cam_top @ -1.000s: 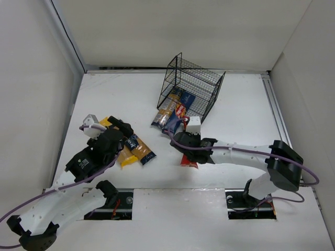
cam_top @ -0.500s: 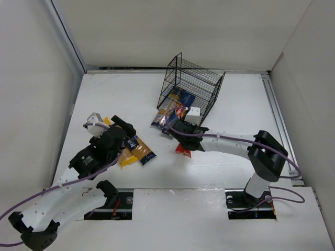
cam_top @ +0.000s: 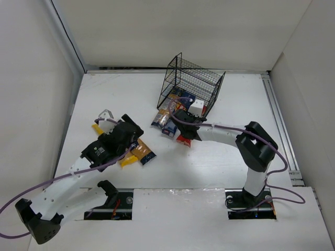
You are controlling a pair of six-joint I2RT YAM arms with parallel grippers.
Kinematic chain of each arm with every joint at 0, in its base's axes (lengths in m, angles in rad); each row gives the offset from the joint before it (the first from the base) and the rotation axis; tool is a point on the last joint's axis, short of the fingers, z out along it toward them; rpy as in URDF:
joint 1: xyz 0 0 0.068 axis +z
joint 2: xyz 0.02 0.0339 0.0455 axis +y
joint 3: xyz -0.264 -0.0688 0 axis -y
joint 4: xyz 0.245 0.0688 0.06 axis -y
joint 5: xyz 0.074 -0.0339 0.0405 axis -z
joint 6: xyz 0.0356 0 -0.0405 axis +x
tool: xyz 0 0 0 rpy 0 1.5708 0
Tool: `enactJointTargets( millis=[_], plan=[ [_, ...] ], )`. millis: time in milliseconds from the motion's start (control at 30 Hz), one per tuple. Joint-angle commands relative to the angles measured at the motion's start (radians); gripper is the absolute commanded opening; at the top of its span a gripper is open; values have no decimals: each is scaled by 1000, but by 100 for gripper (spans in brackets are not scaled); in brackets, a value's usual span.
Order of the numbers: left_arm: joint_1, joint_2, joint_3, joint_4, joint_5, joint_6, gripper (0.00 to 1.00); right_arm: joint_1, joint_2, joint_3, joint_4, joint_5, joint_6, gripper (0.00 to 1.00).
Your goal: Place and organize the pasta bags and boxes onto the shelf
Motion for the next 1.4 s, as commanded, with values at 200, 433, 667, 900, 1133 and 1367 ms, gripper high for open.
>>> enactJointTargets(
  millis=[200,433,667,900,1133,1367],
  plan=[
    [-4,29,-24,9,41,-30,100,-95,69,155,187,-12,-219,2],
    [-4,88,-34,-34,70,-85,100,-115,72,167,205,-177,-350,64],
    [-4,131,-34,-54,125,-94,100,-69,-33,55,205,-228,-359,100],
    [-4,214,-44,-57,148,-143,100,82,-246,-39,89,-185,-414,100],
    [33,315,-73,16,139,-202,100,119,-493,-181,-95,-136,-382,100],
    [177,452,-64,98,108,-186,100,119,-759,-341,-106,-164,-408,100]
  ],
)
